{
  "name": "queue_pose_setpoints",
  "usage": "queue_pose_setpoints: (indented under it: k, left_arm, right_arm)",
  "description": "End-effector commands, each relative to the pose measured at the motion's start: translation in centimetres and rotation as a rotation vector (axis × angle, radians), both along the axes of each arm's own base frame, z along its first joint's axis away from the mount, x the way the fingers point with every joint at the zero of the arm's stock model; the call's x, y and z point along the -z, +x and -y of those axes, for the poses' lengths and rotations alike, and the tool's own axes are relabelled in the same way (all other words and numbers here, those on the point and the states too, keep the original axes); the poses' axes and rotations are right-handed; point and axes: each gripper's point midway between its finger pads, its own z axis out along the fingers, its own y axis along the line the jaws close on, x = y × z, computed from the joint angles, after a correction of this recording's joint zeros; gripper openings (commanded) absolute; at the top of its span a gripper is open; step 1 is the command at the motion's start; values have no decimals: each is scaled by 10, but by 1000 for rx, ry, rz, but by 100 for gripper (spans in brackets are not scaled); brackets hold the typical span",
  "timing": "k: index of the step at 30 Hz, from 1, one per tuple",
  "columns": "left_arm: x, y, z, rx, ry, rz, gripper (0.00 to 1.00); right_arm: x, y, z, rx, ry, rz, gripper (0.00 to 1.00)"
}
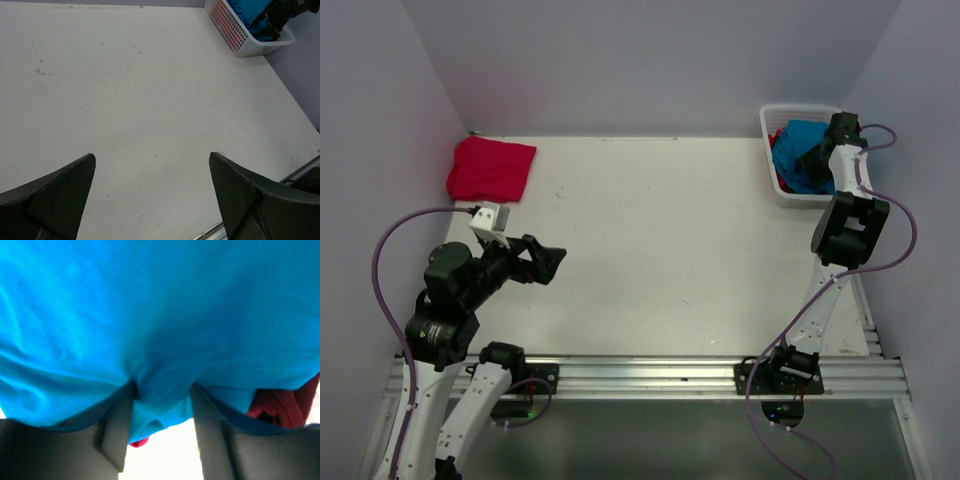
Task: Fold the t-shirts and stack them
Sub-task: Grab the tshirt from the pile
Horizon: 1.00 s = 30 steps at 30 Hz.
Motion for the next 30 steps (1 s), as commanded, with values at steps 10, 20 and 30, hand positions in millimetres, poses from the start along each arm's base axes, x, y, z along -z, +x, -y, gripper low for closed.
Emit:
queue_pose_setpoints:
  k: [10, 20, 30]
  left_arm:
    - [-5, 1, 3, 8, -24, 17, 100]
    - [-9, 0, 8, 30, -54, 30, 100]
    - [-10, -4, 10, 43, -68, 35, 100]
  right_arm:
    - [-66, 28, 2, -38, -32, 203, 0]
    - [-141, 16, -35, -177, 12, 488, 0]
    - [-241, -26, -154, -643, 265, 860, 0]
